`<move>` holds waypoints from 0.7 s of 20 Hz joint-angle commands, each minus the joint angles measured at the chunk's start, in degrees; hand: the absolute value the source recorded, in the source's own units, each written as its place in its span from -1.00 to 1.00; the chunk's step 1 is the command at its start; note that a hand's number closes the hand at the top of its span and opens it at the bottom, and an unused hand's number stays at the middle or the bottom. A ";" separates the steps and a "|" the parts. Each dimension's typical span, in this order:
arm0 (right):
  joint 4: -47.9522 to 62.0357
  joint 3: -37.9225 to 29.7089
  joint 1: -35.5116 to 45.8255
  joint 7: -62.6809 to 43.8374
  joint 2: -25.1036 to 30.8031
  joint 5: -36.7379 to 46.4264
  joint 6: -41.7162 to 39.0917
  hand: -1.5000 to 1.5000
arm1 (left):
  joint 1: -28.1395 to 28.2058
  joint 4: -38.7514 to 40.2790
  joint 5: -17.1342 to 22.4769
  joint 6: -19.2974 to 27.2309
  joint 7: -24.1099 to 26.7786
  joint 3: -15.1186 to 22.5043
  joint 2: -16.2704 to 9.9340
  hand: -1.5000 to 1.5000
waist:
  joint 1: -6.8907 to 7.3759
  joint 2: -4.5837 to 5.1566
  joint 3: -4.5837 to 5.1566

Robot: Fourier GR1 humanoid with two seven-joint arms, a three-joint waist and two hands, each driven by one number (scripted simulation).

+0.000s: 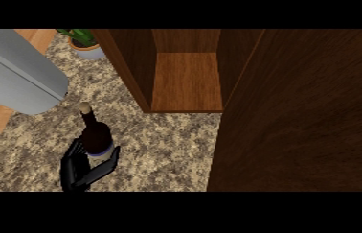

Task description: Pick up the wine, place it into the cabinet and close the cabinet

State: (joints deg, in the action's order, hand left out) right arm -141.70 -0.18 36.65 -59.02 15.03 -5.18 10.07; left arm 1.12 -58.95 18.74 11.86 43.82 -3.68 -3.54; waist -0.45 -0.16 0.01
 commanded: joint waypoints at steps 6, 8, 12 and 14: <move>-4.05 -1.48 -0.84 -3.90 0.44 -6.60 -0.69 -1.00 | -6.31 2.15 -6.88 -4.13 1.74 7.50 -0.43 1.00 | -0.85 -0.08 -0.01; -1.90 0.12 1.02 -2.85 -0.41 -4.29 0.21 -1.00 | -8.31 3.61 -8.31 -8.44 1.09 10.02 -1.84 1.00 | -0.69 -0.01 0.04; -5.53 -3.22 -2.74 -3.41 1.17 -6.89 -1.30 -1.00 | -9.30 -1.86 -8.67 -8.88 0.79 10.70 -1.75 1.00 | -0.03 -0.10 -0.04; -3.60 -1.54 -0.65 -4.33 0.48 -5.58 -0.03 -1.00 | -9.35 -4.91 -10.40 -6.51 -0.06 12.87 0.52 1.00 | 0.18 -0.13 -0.01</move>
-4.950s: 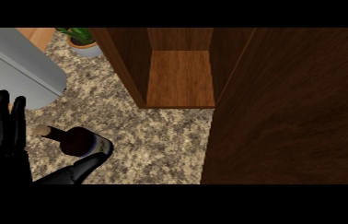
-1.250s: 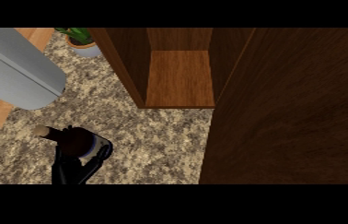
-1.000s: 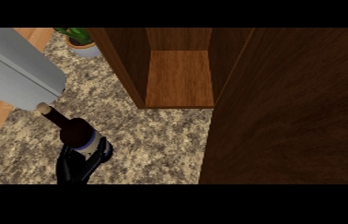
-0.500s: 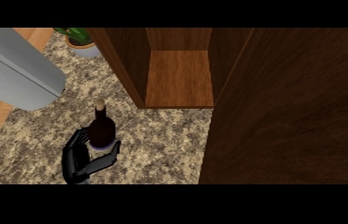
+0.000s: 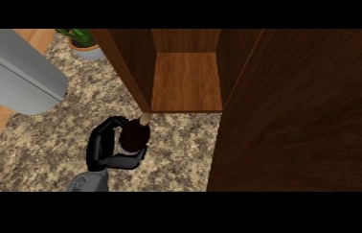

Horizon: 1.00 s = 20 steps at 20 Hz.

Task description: Pick up the wine, place it into the cabinet and close the cabinet

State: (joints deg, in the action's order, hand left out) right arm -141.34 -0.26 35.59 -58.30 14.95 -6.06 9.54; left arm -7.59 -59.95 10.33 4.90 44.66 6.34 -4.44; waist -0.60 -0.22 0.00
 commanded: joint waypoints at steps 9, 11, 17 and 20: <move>-4.52 1.06 -2.41 -3.10 -1.40 -2.04 1.19 -1.00 | -1.10 -22.61 0.84 0.09 -19.21 7.67 3.85 1.00 | 0.65 -0.14 -0.02; -7.02 -1.48 -3.91 -2.74 -0.03 -4.85 -0.74 -1.00 | -0.78 -26.15 1.79 5.10 -20.14 11.69 4.35 1.00 | 0.34 -0.20 -0.04; -7.25 -3.81 -8.62 0.20 -0.75 -7.04 -2.50 -1.00 | -10.84 -30.85 2.49 15.42 -34.12 14.26 4.42 1.00 | -0.16 0.03 -0.09; -3.64 -4.71 -4.98 0.00 -0.23 -8.13 -2.54 -1.00 | -13.80 -32.02 -0.31 19.26 -38.48 15.08 4.43 1.00 | 0.22 0.06 -0.04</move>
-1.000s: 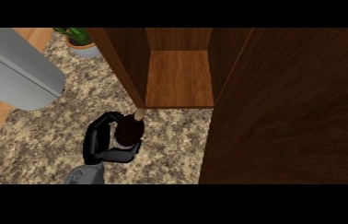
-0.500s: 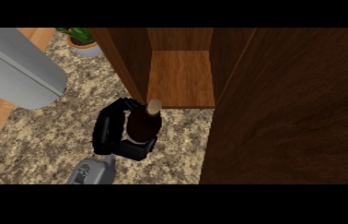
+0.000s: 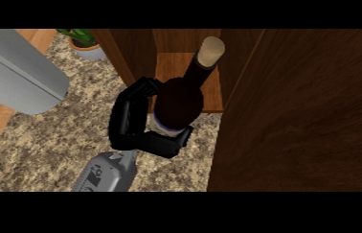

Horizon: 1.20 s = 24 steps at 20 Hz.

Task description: Pick up the wine, place it into the cabinet and close the cabinet

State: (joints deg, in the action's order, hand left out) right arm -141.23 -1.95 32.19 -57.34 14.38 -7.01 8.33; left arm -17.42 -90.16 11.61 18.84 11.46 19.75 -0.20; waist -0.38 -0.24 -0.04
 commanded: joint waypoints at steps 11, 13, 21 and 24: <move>-2.73 -4.22 -0.35 -1.20 1.54 -8.67 -2.90 -1.00 | -19.17 12.37 3.07 14.16 -5.55 0.31 0.19 1.00 | -0.75 0.32 0.02; -6.47 -0.16 0.35 -4.26 0.19 -3.84 0.21 -1.00 | -22.49 13.67 1.73 11.80 -8.12 -4.02 0.19 1.00 | -0.54 0.17 0.05; -4.76 -2.42 -0.27 -2.63 0.51 -6.48 -1.51 -1.00 | -22.31 23.23 -3.47 10.05 0.21 -3.46 -0.09 1.00 | -0.45 0.24 0.03; -2.92 0.25 -2.27 1.57 -1.71 -4.48 -2.01 -1.00 | -26.00 28.43 -1.19 14.89 2.54 -0.06 0.18 1.00 | -0.92 0.42 0.03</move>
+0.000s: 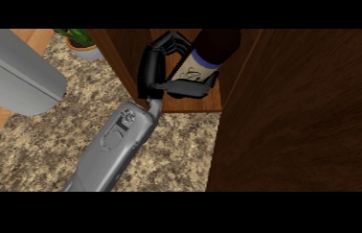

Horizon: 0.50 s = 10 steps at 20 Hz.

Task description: Pick up the wine, place it into the cabinet and close the cabinet

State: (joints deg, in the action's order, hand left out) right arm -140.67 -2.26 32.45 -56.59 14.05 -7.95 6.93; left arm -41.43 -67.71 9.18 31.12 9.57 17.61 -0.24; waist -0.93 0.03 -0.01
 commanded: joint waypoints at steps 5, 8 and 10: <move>-5.86 -2.86 -0.96 -3.52 1.49 -6.58 -1.07 -1.00 | -1.00 9.74 3.67 1.33 8.07 1.08 0.24 1.00 | -0.41 0.02 0.02; -1.84 -3.66 1.58 -1.92 0.65 -6.59 -0.18 -1.00 | -0.21 9.20 4.74 2.06 8.57 1.57 0.24 1.00 | 0.11 -0.03 0.03; -5.23 -0.87 1.95 -4.95 0.16 -3.55 1.55 -1.00 | -1.24 13.65 6.41 -0.39 11.74 -0.50 0.24 1.00 | -0.24 0.00 0.07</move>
State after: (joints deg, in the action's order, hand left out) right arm -140.58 -4.07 33.26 -57.03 14.76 -8.69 6.30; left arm -41.90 -58.15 13.52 31.76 18.00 18.38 -0.03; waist -1.11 0.03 0.00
